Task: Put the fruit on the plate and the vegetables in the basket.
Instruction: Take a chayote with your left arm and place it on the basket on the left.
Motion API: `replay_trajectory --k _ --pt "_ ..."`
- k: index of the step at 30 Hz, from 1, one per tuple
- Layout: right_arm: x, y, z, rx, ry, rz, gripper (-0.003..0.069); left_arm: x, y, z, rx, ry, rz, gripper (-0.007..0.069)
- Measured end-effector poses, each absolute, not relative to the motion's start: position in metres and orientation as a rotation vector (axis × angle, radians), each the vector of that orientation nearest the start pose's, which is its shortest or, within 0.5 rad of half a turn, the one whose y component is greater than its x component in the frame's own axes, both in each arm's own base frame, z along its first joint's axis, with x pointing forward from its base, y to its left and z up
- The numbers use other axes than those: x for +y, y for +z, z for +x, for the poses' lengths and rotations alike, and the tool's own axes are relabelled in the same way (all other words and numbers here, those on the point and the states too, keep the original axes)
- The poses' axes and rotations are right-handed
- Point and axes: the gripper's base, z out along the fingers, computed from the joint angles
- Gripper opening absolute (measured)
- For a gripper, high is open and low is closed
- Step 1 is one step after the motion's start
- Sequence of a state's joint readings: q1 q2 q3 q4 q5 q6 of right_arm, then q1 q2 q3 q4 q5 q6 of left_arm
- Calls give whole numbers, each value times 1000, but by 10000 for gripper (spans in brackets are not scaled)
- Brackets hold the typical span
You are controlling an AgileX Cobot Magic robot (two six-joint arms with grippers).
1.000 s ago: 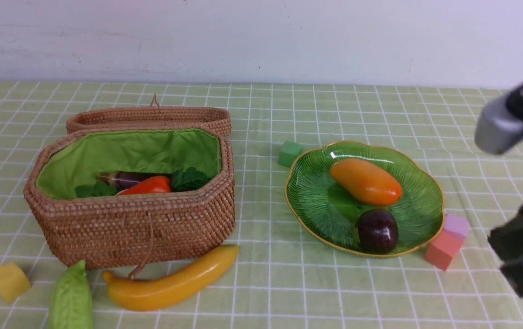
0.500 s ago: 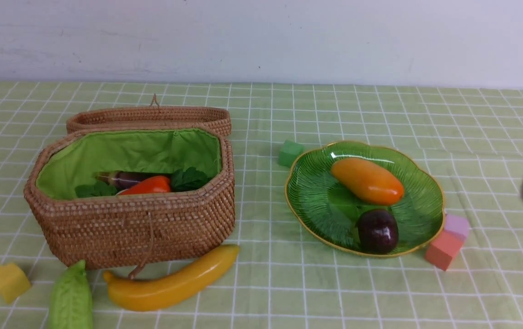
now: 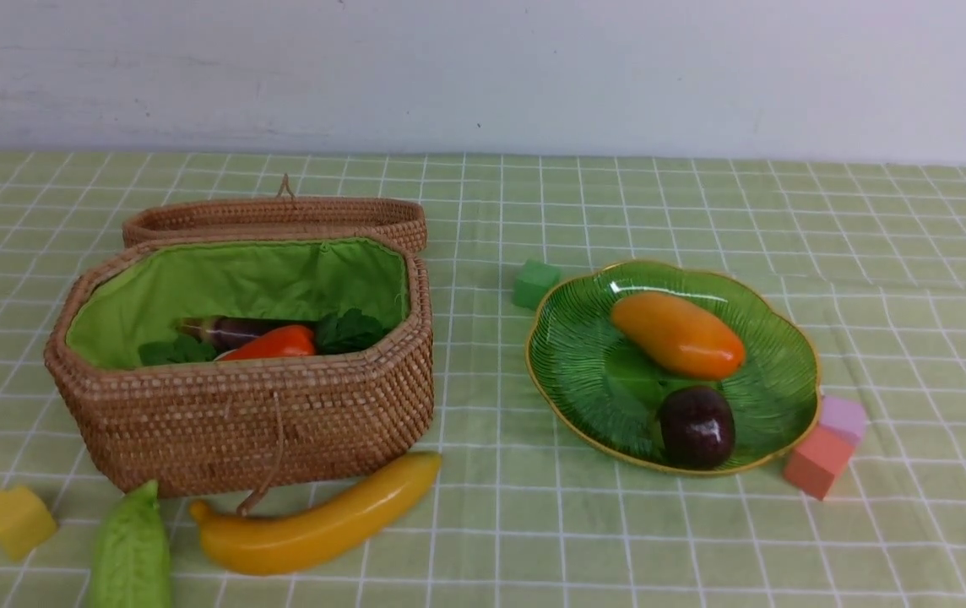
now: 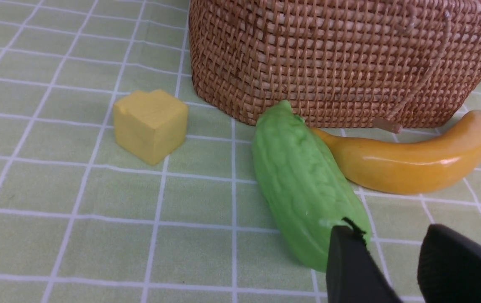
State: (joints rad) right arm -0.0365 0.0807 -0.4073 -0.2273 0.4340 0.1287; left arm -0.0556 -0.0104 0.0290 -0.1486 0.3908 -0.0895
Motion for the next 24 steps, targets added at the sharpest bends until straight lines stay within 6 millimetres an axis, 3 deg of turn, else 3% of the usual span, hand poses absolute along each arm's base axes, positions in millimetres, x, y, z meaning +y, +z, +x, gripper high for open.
replay_trajectory --k 6,7,9,12,24 --pt "-11 232 43 1711 -169 68 1 -8 169 52 1892 -246 -124 239" --pt "-11 229 44 1718 -169 72 1 -8 169 52 1892 -246 -124 239" --pt "-11 201 48 1801 -152 127 2 -8 169 52 1892 -246 -124 239" --pt "-11 176 50 1876 -115 184 3 -8 169 52 1892 -246 -124 239" --pt "-8 173 51 1864 -21 241 17 -8 169 52 1892 -246 -124 239"
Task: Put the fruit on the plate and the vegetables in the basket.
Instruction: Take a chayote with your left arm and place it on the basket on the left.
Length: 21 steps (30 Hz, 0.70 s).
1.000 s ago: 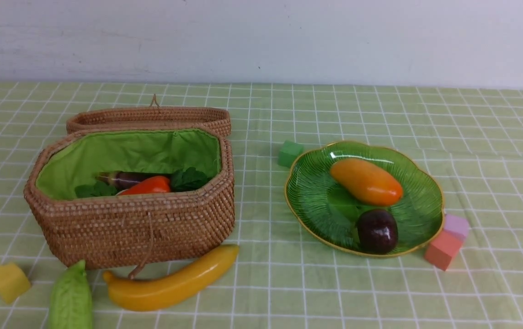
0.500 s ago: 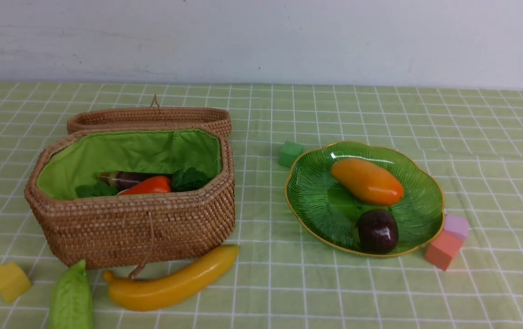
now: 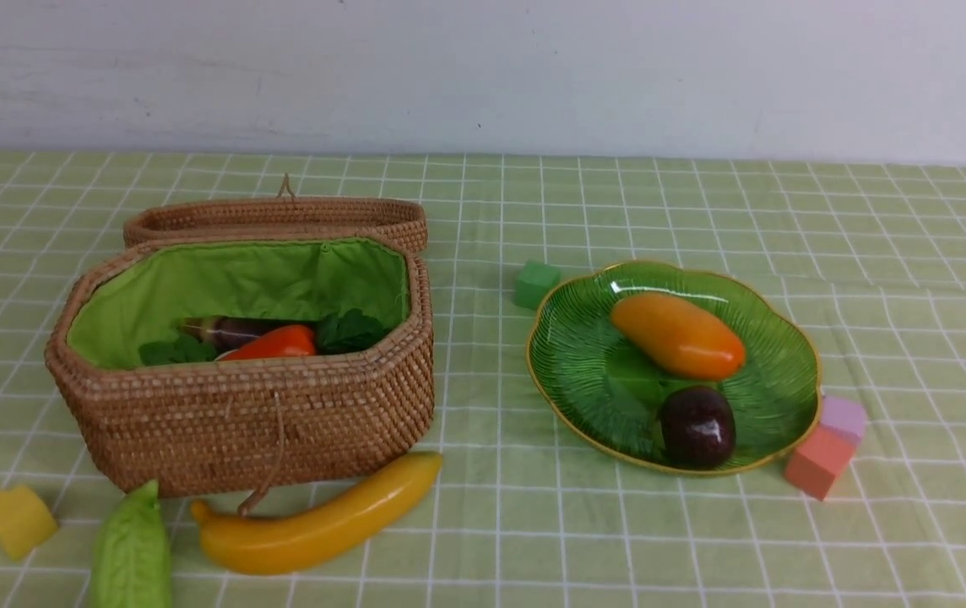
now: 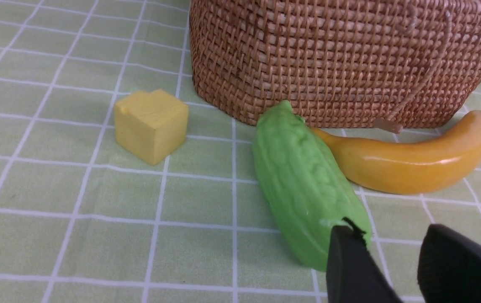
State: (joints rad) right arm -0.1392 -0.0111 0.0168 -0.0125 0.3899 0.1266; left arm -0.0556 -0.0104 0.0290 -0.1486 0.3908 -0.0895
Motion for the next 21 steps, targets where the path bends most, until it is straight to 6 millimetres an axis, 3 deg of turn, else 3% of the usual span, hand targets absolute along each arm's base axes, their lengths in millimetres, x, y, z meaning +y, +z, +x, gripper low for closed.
replay_trajectory --k 21 --pt "-8 173 51 1864 -22 241 36 -8 169 52 1892 -246 -124 239"
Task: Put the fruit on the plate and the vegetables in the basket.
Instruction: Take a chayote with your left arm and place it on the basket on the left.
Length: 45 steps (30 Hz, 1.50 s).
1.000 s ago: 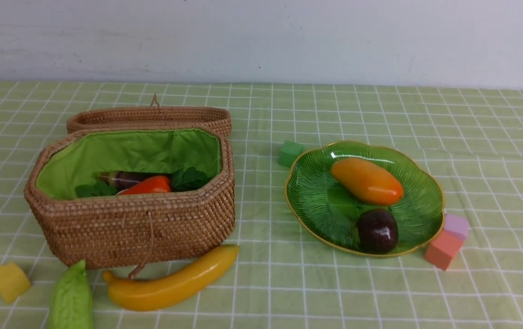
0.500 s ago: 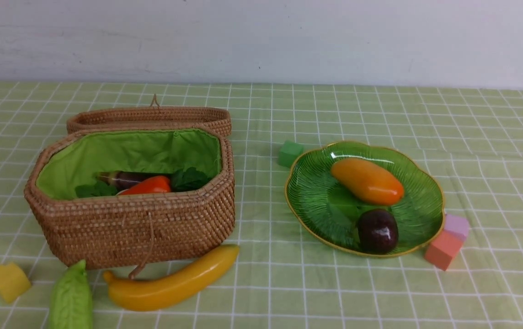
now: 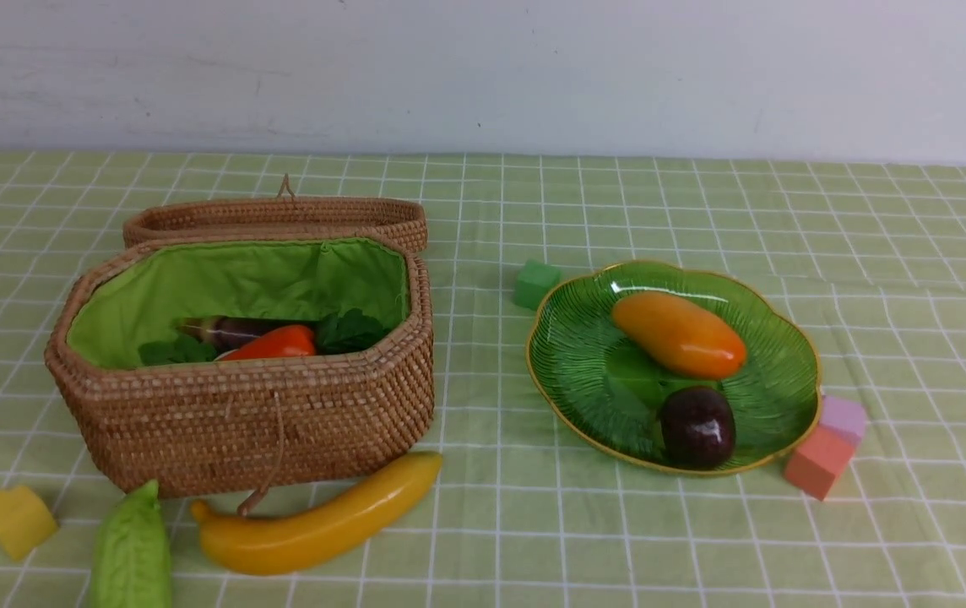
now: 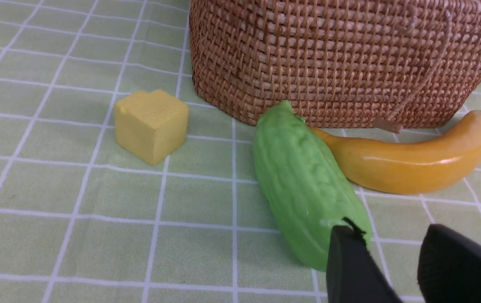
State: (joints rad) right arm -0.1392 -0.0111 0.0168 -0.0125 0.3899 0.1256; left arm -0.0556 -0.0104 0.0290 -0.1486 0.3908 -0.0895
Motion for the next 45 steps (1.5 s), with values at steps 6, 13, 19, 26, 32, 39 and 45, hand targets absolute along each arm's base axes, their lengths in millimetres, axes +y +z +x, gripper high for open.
replay_trajectory --k 6,13,19,26,32,39,45 --pt "-8 173 51 1864 -25 237 43 -8 169 52 1892 -246 -124 239" --pt "-8 173 51 1865 -26 235 55 -8 176 54 1817 -274 -150 239" --pt "-8 173 51 1865 -26 235 60 -1 208 56 1401 -589 -481 239" --pt "-8 173 51 1865 -26 235 73 22 248 43 889 -760 -703 239" --pt "-8 173 51 1864 -26 235 76 14 338 10 739 -696 -430 239" --pt "-8 173 51 1864 -26 235 78 -3 442 5 1080 -550 -235 239" --pt "-8 173 51 1864 -26 235 89 -9 439 76 1716 -378 -262 239"
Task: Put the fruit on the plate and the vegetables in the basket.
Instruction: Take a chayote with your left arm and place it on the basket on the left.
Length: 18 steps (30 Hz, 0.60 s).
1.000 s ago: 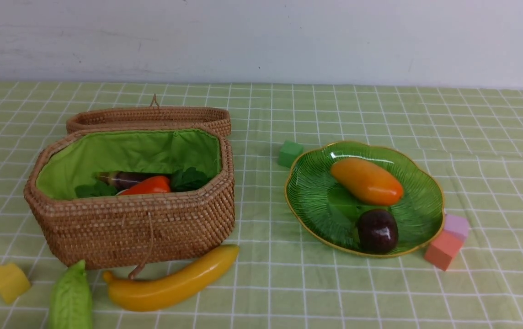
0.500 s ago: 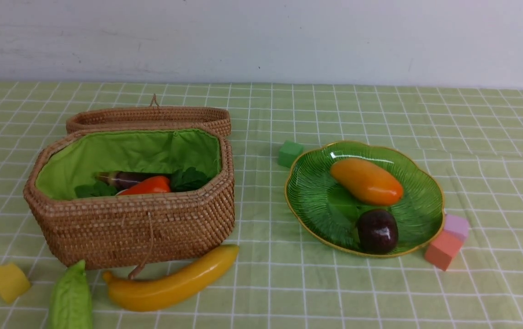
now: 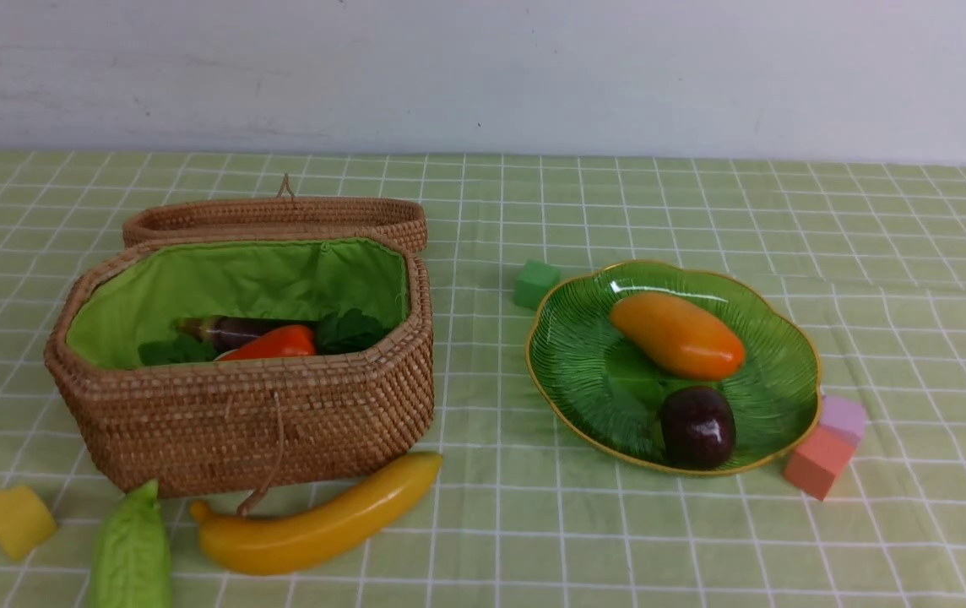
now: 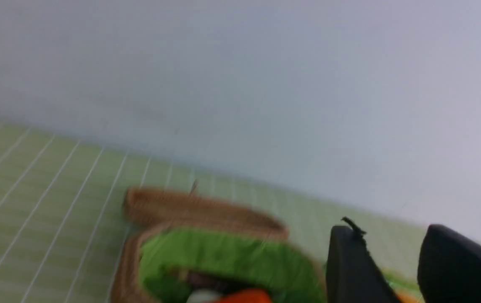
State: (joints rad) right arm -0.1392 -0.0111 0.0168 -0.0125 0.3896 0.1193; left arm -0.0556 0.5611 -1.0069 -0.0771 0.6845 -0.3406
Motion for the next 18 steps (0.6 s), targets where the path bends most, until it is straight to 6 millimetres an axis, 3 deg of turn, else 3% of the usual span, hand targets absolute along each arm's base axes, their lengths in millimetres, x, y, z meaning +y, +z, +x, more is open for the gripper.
replay_trajectory --k 1,3,8,15,18 --pt "-8 173 51 1864 -26 235 89 -9 437 78 1732 -374 -264 239" --pt "-8 173 51 1864 -27 234 92 -10 423 106 1897 -340 -286 239" --pt "-8 173 51 1865 -29 231 98 -14 383 147 2289 -288 -322 239" --pt "-8 173 51 1865 -29 231 108 -12 350 168 2594 -208 -490 258" --pt "-8 173 51 1865 -29 231 111 -15 332 177 2675 -219 -505 309"
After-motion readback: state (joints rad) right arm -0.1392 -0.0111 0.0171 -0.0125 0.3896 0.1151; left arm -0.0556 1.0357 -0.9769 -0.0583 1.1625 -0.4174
